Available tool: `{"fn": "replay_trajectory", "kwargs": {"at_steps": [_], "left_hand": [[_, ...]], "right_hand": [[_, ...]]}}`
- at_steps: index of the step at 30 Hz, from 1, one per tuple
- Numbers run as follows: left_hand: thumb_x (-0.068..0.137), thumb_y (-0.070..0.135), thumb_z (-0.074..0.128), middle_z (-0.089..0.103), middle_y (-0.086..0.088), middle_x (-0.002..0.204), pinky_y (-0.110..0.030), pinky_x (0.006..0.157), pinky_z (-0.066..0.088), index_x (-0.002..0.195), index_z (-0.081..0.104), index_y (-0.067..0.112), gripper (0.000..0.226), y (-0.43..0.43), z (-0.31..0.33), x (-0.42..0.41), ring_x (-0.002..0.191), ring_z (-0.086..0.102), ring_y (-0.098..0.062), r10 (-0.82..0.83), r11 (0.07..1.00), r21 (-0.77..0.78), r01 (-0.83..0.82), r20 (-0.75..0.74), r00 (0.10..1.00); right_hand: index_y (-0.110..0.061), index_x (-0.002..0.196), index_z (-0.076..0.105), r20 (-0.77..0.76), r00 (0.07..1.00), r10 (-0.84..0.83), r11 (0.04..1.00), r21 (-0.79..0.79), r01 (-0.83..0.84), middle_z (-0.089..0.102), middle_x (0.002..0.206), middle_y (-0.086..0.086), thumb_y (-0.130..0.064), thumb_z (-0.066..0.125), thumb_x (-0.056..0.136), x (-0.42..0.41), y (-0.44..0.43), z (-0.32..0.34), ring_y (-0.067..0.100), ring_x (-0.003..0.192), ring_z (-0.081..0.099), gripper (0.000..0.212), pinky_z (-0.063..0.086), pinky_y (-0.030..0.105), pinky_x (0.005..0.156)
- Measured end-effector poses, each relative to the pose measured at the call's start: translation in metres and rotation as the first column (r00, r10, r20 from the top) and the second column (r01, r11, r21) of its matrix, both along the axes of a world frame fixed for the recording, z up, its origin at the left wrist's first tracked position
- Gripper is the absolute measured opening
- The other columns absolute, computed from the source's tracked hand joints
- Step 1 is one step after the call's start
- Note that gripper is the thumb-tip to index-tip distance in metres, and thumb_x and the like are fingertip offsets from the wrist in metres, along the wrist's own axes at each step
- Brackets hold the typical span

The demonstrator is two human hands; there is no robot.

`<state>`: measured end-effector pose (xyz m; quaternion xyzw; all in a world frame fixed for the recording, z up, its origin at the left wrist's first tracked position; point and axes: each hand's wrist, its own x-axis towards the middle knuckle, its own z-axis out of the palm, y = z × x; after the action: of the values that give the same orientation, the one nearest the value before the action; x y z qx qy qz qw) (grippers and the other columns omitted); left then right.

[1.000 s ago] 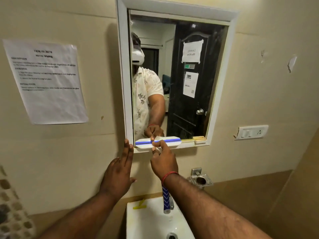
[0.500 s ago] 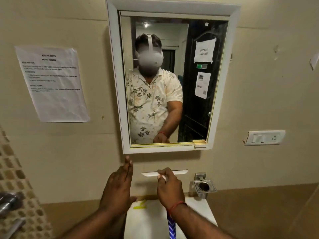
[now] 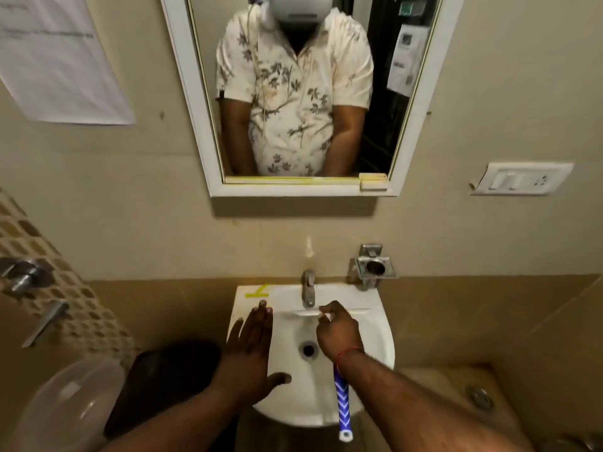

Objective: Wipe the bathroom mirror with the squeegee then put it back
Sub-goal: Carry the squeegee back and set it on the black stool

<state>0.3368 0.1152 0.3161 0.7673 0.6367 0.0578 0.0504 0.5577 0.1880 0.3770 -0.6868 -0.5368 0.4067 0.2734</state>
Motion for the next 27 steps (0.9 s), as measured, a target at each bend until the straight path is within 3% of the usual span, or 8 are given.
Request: {"fn": "replay_trajectory", "kwargs": {"at_steps": [7, 11, 17, 21, 25, 27], "left_hand": [[0.088, 0.094, 0.048, -0.028, -0.017, 0.183, -0.050, 0.137, -0.009, 0.174, -0.022, 0.009, 0.139, -0.013, -0.015, 0.017, 0.171, -0.024, -0.035, 0.025, 1.000, -0.017, -0.025, 0.007, 1.000], [0.089, 0.095, 0.040, -0.042, -0.013, 0.177, -0.052, 0.139, -0.013, 0.169, -0.035, 0.013, 0.137, -0.016, -0.014, 0.017, 0.167, -0.035, -0.033, 0.062, 0.996, -0.069, -0.062, -0.010, 0.998], [0.090, 0.094, 0.044, -0.041, -0.014, 0.178, -0.055, 0.140, -0.008, 0.170, -0.033, 0.013, 0.137, -0.028, -0.022, 0.005, 0.168, -0.033, -0.034, 0.120, 0.989, -0.084, -0.120, 0.004, 0.993], [0.091, 0.094, 0.043, -0.040, -0.017, 0.178, -0.055, 0.140, -0.009, 0.167, -0.038, 0.014, 0.137, -0.041, -0.027, -0.015, 0.168, -0.032, -0.035, 0.189, 0.974, -0.122, -0.188, -0.005, 0.982], [0.091, 0.093, 0.041, -0.025, -0.019, 0.183, -0.057, 0.140, 0.002, 0.173, -0.024, 0.010, 0.134, -0.066, -0.039, -0.044, 0.171, -0.022, -0.035, 0.306, 0.941, -0.153, -0.300, 0.017, 0.952], [0.089, 0.095, 0.031, -0.026, -0.018, 0.183, -0.055, 0.141, -0.001, 0.173, -0.022, 0.009, 0.132, -0.082, -0.046, -0.062, 0.171, -0.024, -0.034, 0.373, 0.911, -0.187, -0.367, 0.002, 0.928]], "right_hand": [[-0.028, 0.112, 0.068, -0.030, 1.000, 0.007, 1.000, 0.019, -0.007, 0.067, 0.106, -0.002, -0.018, 0.060, 0.104, 0.005, -0.005, -0.019, 0.011, 0.081, 0.060, 0.015, 0.047, 0.022, 0.073], [-0.030, 0.111, 0.069, -0.050, 0.998, 0.022, 1.000, -0.005, -0.022, 0.067, 0.108, -0.002, -0.022, 0.062, 0.104, 0.001, -0.004, -0.025, 0.021, 0.095, 0.066, 0.013, 0.049, 0.026, 0.085], [-0.036, 0.104, 0.068, -0.031, 0.996, 0.079, 0.996, -0.027, -0.080, 0.075, 0.113, 0.002, -0.027, 0.062, 0.100, -0.014, -0.002, -0.034, 0.026, 0.094, 0.075, 0.012, 0.063, 0.039, 0.092], [-0.034, 0.108, 0.069, -0.031, 0.989, 0.141, 0.990, -0.010, -0.142, 0.071, 0.115, -0.003, -0.025, 0.063, 0.103, -0.039, -0.005, -0.037, 0.023, 0.099, 0.071, 0.012, 0.060, 0.037, 0.096], [-0.034, 0.109, 0.071, -0.029, 0.969, 0.247, 0.969, -0.018, -0.248, 0.068, 0.113, -0.011, -0.026, 0.065, 0.103, -0.083, -0.013, -0.049, 0.023, 0.109, 0.071, 0.012, 0.059, 0.040, 0.100], [-0.032, 0.110, 0.072, -0.027, 0.949, 0.315, 0.949, -0.021, -0.315, 0.067, 0.111, -0.013, -0.026, 0.065, 0.103, -0.111, -0.018, -0.057, 0.020, 0.108, 0.068, 0.011, 0.055, 0.034, 0.099]]}}
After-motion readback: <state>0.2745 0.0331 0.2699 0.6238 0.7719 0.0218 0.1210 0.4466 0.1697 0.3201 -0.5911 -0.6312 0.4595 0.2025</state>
